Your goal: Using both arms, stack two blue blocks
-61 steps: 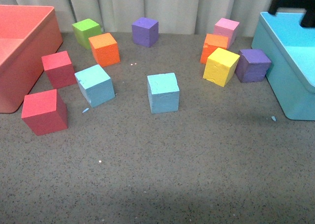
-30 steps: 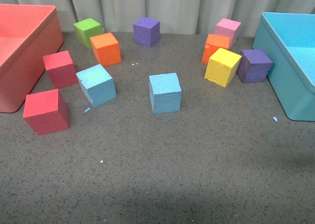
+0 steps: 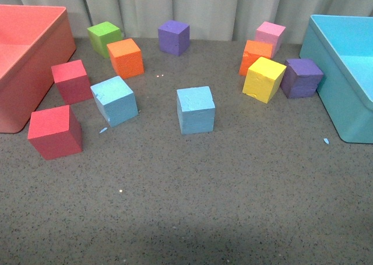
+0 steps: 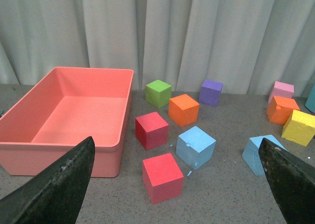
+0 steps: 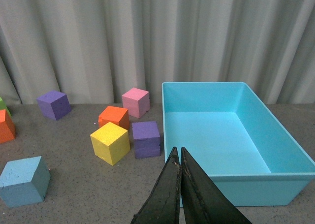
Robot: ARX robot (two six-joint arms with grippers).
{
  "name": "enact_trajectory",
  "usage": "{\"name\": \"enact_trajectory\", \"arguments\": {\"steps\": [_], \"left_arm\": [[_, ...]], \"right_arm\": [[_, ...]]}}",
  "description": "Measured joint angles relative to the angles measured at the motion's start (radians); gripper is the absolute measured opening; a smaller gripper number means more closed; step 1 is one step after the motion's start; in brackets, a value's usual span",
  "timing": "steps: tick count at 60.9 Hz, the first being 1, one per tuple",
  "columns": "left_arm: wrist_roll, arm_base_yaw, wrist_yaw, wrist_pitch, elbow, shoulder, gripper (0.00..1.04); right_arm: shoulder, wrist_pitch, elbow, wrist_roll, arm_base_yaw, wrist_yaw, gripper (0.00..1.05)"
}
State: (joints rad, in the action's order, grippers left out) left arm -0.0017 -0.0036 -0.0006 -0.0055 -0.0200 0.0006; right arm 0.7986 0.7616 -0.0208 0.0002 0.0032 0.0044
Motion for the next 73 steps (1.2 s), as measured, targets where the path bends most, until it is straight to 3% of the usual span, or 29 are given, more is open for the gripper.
{"name": "enact_trajectory", "arguments": {"steps": [41, 73], "left_arm": [[0.0, 0.0, 0.0, 0.0, 0.0, 0.0, 0.98], [0.0, 0.0, 0.0, 0.0, 0.0, 0.0, 0.98]], "right_arm": [[-0.475, -0.435, 0.018, 0.0, -0.001, -0.003, 0.01], [-0.663, -0.63, 0.017, 0.0, -0.001, -0.003, 0.01]]}}
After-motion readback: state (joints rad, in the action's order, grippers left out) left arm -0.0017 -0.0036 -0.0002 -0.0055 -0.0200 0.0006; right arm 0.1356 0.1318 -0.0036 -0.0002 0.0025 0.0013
